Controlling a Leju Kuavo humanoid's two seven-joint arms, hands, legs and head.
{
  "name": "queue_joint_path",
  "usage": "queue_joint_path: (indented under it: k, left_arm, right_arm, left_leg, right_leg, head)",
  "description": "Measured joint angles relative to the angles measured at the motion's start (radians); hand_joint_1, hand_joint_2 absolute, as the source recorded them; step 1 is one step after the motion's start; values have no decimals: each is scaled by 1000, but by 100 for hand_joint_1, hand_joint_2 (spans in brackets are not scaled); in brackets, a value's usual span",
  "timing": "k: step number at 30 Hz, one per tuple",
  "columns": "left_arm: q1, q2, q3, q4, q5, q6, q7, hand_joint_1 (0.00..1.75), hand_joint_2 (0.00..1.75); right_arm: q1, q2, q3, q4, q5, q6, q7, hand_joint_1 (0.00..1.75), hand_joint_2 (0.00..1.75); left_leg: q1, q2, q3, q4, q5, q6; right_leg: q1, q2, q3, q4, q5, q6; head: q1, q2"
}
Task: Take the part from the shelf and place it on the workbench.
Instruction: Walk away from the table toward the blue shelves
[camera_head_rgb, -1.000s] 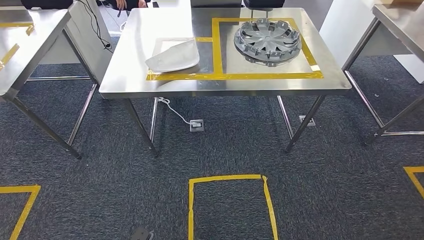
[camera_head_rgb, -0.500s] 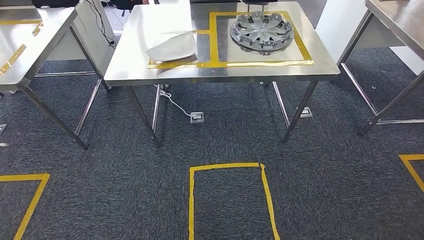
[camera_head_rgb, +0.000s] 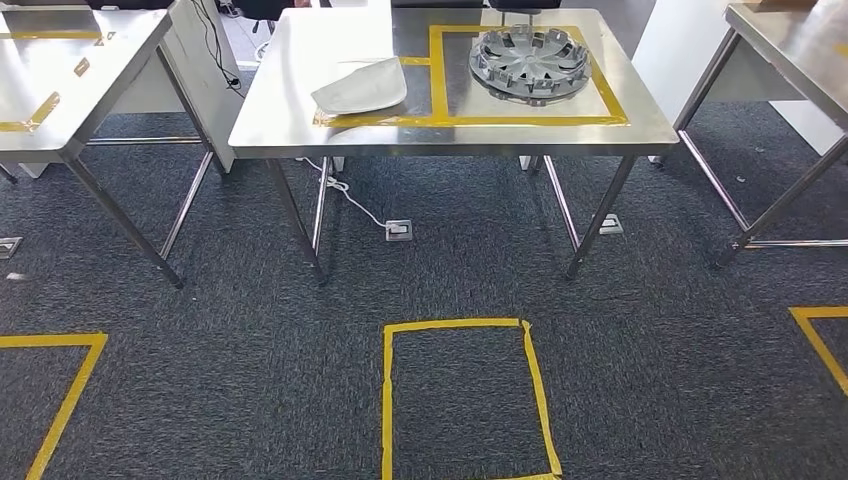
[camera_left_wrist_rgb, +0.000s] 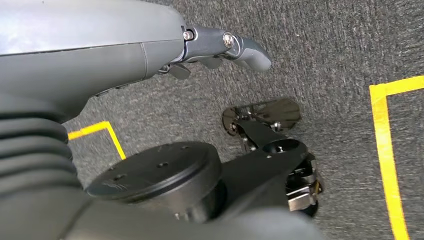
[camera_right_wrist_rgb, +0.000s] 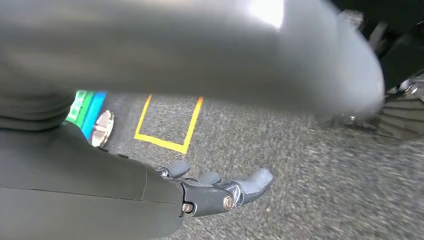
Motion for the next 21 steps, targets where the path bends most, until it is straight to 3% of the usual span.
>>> queue_joint_path:
  k: [1,5,9,13,21]
  left_arm:
    - [-1,-1,5,0,4,-1,-1,0,175]
    - [-3,-2,22,2,20,-8,3,0,175]
    - [-4,-4,36,2,31,-21,9,0,175]
    - [-2,-6,53,2,42,-31,23,0,175]
    - [24,-5,76,-20,32,-31,49,0,175]
  right_arm:
    - [0,2,0,0,-1,1,10,0,175]
    - [3,10,0,0,-3,10,27,0,175]
    - [3,15,0,0,-6,14,36,0,175]
    - [8,18,26,0,-45,8,37,0,175]
    - [41,18,196,-11,-269,-26,25,0,175]
  left_leg:
    - [-2,0,-2,3,-1,-3]
    - [-3,1,-7,0,6,0]
    - [-2,0,-8,-9,17,-16]
    - [0,0,-9,-10,21,-22]
    - [1,0,-10,-10,22,-24]
  right_leg:
    - [1,0,14,-30,4,-5]
    - [5,-2,9,-39,12,-15]
    - [7,-2,4,-39,17,-24]
    - [9,-2,2,-38,19,-27]
    - [8,-2,1,-38,20,-27]
  head:
    - [0,0]
    - [-2,0]
    - [-3,0]
    - [-3,0]
    - [-2,0]
